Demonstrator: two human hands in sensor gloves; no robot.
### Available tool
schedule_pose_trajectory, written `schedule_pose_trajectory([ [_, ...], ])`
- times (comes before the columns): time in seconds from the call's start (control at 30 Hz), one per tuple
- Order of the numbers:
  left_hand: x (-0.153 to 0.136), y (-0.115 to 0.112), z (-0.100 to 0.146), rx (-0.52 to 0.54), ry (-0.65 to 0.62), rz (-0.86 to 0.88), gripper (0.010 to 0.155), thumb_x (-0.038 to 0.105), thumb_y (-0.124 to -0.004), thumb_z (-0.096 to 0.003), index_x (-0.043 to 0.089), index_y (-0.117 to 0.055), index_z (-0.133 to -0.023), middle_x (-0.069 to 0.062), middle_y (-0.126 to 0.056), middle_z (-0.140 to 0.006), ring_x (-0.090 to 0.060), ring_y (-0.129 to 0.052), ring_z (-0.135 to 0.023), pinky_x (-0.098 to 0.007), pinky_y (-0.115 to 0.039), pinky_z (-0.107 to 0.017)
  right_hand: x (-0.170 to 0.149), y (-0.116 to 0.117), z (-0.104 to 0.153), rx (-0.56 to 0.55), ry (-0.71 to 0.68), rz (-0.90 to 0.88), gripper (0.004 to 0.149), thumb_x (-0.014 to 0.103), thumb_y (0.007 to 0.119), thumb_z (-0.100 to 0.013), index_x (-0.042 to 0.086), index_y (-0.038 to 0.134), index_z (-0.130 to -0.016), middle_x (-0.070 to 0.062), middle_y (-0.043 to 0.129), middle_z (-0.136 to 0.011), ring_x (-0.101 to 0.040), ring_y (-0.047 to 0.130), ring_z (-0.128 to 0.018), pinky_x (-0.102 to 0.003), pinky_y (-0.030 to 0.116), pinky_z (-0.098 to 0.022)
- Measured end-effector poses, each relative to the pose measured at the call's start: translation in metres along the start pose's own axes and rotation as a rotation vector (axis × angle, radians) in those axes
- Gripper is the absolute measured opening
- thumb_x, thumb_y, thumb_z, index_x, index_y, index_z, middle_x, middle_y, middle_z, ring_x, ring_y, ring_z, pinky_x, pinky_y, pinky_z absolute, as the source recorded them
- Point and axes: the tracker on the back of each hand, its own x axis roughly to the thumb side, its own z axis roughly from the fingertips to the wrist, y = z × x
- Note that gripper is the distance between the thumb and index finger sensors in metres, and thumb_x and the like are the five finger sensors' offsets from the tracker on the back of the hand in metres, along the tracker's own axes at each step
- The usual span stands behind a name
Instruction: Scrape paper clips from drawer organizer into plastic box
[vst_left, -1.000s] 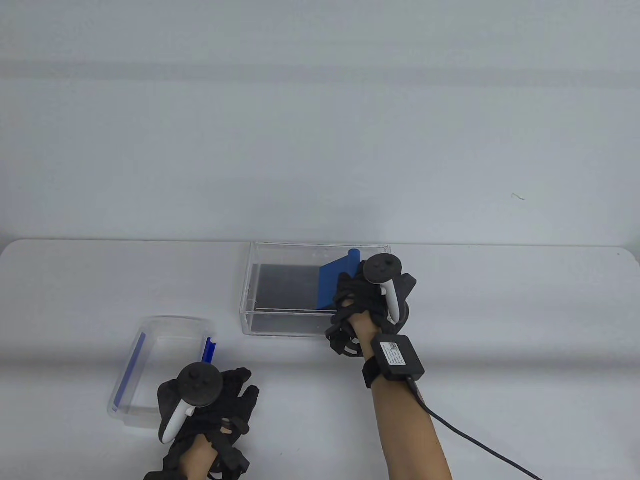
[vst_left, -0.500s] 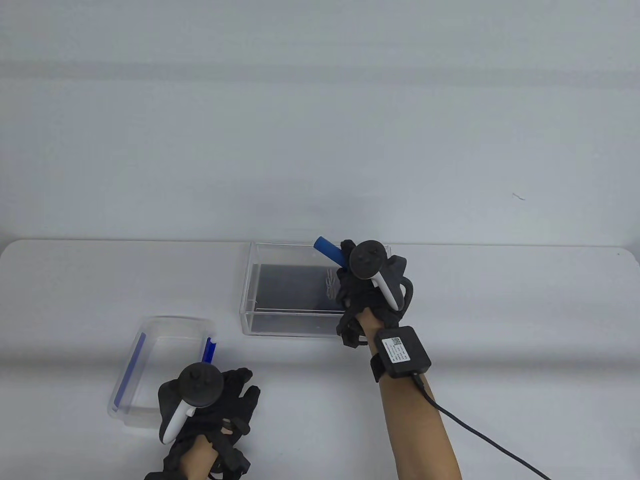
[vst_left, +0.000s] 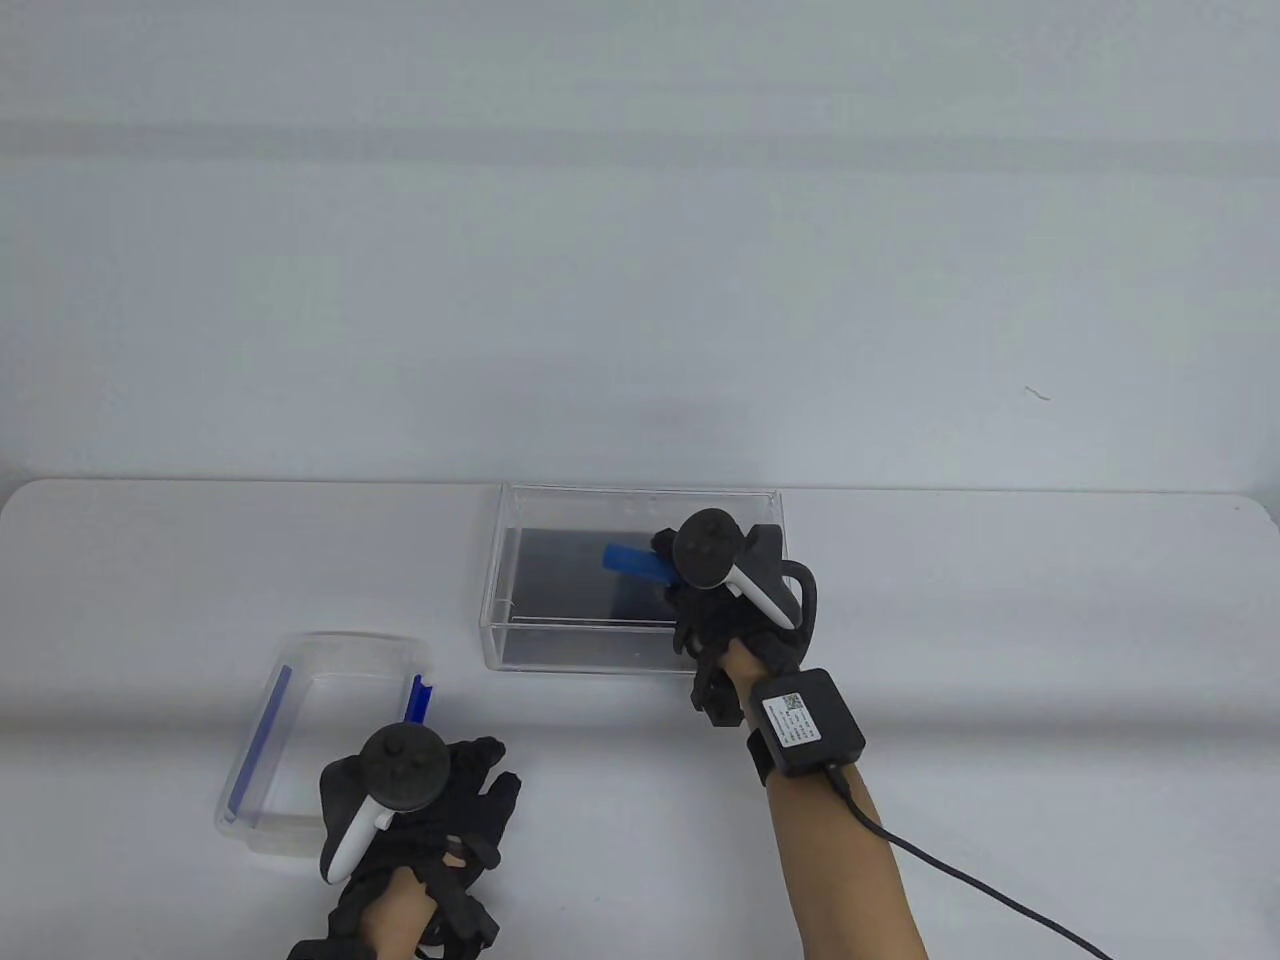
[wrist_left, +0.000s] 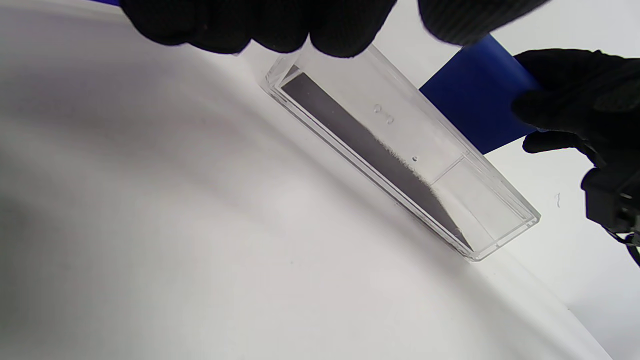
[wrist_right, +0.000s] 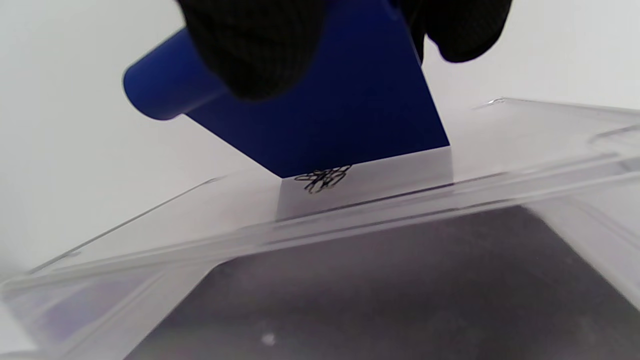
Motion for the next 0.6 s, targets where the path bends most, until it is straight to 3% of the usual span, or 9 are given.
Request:
schedule_pose_trajectory([
  [0.43, 0.003, -0.002, -0.001, -0.006, -0.021, 0.004, 0.065, 0.05, -0.066, -0.0463, 0.014, -0.056, -0.1, -0.017, -0.051, -0.101, -0.047, -0.058, -0.093, -0.055, -0.063, -0.065, 0.005, 0.002, 0.023, 0.017, -0.032, -0.012, 0.063, 0.025, 0.079, -0.042, 0.035, 0.048, -0.096, 0.004, 0.063, -0.099, -0.027, 0.066, -0.089, -0.051, 0.056, -0.07],
  [0.6, 0.004, -0.003, -0.002, -0.008, -0.031, 0.005, 0.065, 0.05, -0.067, -0.0463, 0.014, -0.056, -0.099, -0.017, -0.052, -0.101, -0.047, -0.059, -0.093, -0.055, -0.063, -0.065, 0.003, -0.005, 0.038, -0.081, -0.03, -0.085, 0.062, 0.023, 0.079, -0.042, 0.034, 0.049, -0.095, 0.0, 0.061, -0.101, -0.029, 0.065, -0.092, -0.052, 0.056, -0.07],
])
